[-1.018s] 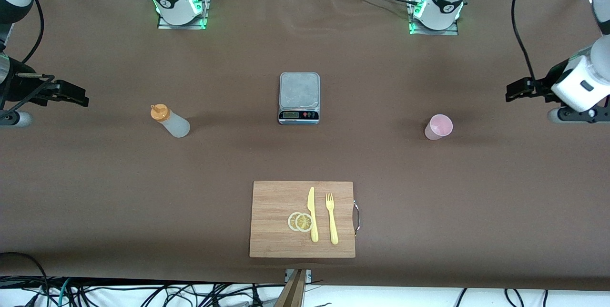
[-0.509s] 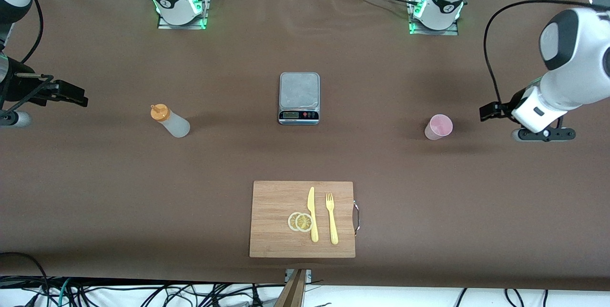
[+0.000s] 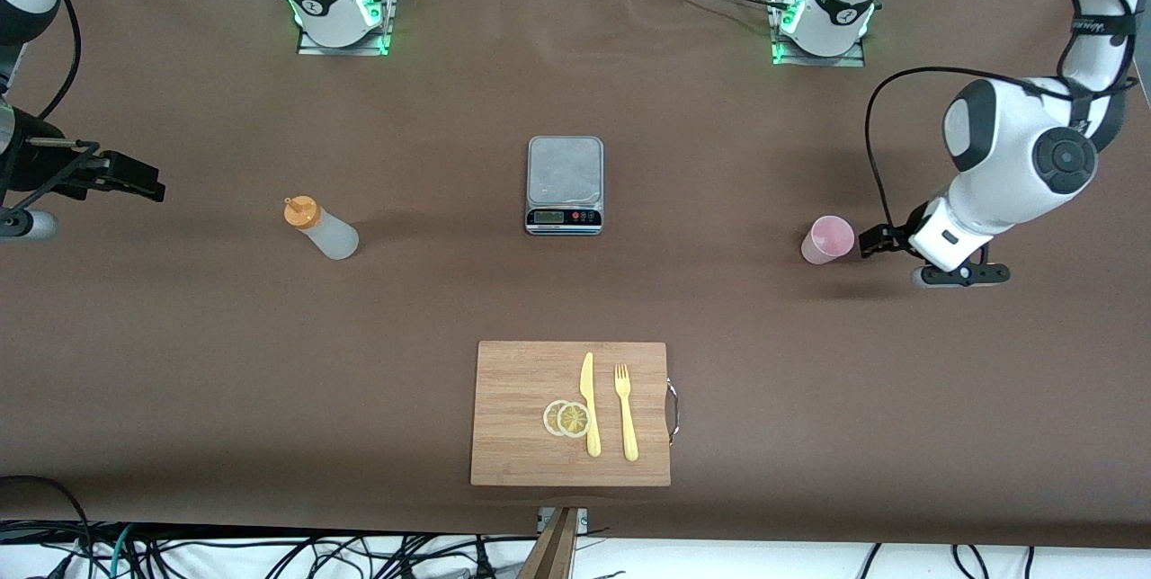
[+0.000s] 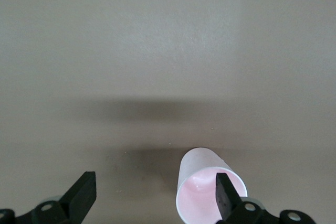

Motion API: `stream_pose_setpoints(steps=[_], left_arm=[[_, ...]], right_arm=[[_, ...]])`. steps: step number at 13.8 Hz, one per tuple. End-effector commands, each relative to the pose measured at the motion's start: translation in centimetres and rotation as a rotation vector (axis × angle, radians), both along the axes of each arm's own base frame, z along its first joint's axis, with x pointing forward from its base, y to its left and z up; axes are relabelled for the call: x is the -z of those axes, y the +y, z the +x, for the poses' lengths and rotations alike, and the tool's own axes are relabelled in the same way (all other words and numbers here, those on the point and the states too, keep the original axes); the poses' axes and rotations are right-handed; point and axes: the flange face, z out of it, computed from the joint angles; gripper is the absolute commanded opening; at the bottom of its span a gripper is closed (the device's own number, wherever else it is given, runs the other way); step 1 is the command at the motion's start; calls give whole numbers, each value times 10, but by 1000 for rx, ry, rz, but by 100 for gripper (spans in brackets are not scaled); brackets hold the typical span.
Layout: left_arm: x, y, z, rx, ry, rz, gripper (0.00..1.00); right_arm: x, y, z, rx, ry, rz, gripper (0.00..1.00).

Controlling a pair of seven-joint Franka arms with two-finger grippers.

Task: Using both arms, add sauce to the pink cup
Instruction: 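Reach the left gripper down to the pink cup and grasp it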

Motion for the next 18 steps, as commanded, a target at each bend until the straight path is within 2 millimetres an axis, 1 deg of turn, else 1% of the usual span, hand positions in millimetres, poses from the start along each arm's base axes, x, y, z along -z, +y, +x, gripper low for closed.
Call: stream_pose_setpoints(steps=[1,3,7,10,11,12,14,15,16,18], left_arm=[[22,-9,-15,-11,-6,-9,100],[38,-9,-25,-11,20,-8,100],[53,-15,-36,4,53,-10,100],[64,-15,-39,3,61,-10,100],[69,-15,-39,3,60,-10,94],[72,-16,-39,3,63,-13,80],[72,-17,-39,15,61,-13,41],[72,-18,-39,18,62,-14,18],[70,-18,-38,20,59,-14,0],[69,-20,-38,25,56,-14,0]], right_arm=[[-6,-4,1,-7,-10,-3,100],[-6,-3,1,-9,-10,-2,100],[-6,-2,1,-10,-10,-2,100],[-5,-2,0,-12,-7,-2,100],[-5,-2,0,-12,-7,-2,100],[-5,-2,0,-12,-7,-2,100],[-6,-3,1,-10,-10,-2,100],[-5,-3,0,-7,-7,-1,100],[-5,-2,0,-7,-7,-2,100],[-4,-3,1,-10,-5,-2,100]])
